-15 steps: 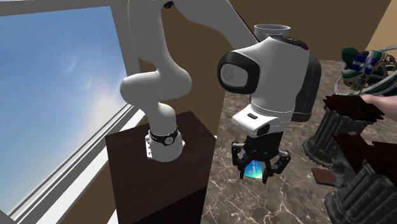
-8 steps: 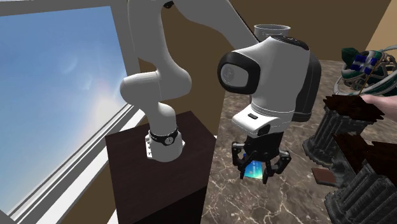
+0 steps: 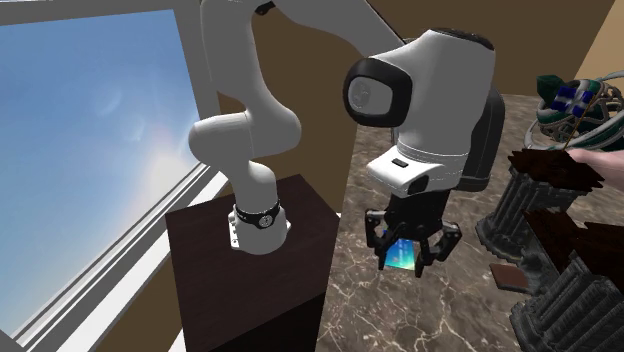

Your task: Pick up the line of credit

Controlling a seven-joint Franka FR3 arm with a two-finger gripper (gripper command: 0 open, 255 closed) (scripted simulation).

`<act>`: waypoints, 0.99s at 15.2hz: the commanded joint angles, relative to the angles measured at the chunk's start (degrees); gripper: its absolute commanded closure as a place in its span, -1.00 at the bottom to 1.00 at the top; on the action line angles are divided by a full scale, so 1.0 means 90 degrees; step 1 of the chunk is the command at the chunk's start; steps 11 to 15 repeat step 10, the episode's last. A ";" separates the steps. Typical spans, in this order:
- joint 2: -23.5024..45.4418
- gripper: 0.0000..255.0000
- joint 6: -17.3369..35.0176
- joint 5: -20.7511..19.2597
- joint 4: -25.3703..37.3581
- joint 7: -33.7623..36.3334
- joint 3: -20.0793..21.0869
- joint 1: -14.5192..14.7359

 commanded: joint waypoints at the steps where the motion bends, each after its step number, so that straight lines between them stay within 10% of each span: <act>1: -0.0095 1.00 -0.0208 0.0018 0.0114 -0.0047 -0.0049 0.0014; 15: -0.0377 1.00 -0.0894 0.0050 0.0530 -0.0171 -0.0199 0.0048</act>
